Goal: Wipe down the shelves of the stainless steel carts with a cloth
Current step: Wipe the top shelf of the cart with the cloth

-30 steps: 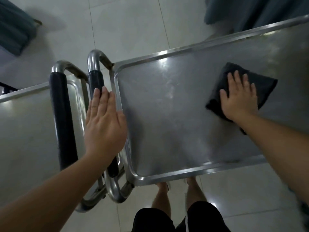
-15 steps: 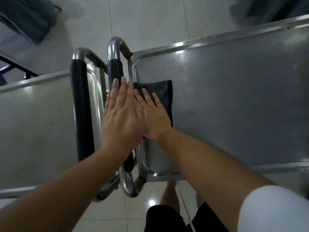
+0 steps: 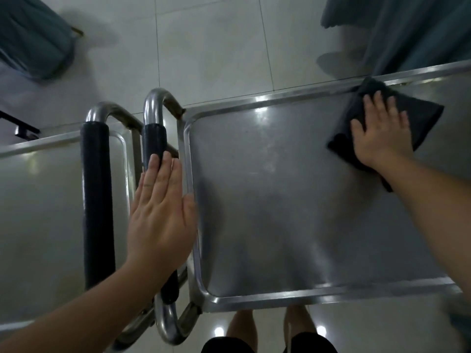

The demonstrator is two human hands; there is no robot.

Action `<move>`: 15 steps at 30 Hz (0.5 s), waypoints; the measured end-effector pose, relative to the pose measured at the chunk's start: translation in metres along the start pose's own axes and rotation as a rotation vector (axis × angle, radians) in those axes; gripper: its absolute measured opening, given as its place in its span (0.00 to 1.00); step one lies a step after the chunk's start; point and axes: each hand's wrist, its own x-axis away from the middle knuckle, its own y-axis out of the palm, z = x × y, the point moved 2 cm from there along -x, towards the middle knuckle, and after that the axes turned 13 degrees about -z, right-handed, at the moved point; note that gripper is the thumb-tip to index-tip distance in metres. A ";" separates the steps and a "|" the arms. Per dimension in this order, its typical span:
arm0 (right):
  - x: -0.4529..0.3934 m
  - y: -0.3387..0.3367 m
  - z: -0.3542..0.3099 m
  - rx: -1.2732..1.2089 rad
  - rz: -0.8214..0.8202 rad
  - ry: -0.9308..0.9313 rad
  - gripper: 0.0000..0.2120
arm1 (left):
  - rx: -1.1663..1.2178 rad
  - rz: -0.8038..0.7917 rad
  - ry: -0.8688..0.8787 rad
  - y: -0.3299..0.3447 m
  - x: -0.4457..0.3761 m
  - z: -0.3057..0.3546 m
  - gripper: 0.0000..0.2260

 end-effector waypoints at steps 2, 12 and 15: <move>-0.003 0.002 -0.029 -0.094 0.031 0.165 0.36 | -0.005 -0.004 -0.001 0.000 0.000 0.000 0.28; 0.074 0.059 -0.310 -0.048 -0.064 -0.379 0.33 | -0.028 0.026 0.009 0.003 0.000 -0.001 0.28; 0.078 0.065 -0.339 0.056 -0.121 -0.656 0.32 | -0.039 0.024 0.002 0.002 -0.001 -0.003 0.28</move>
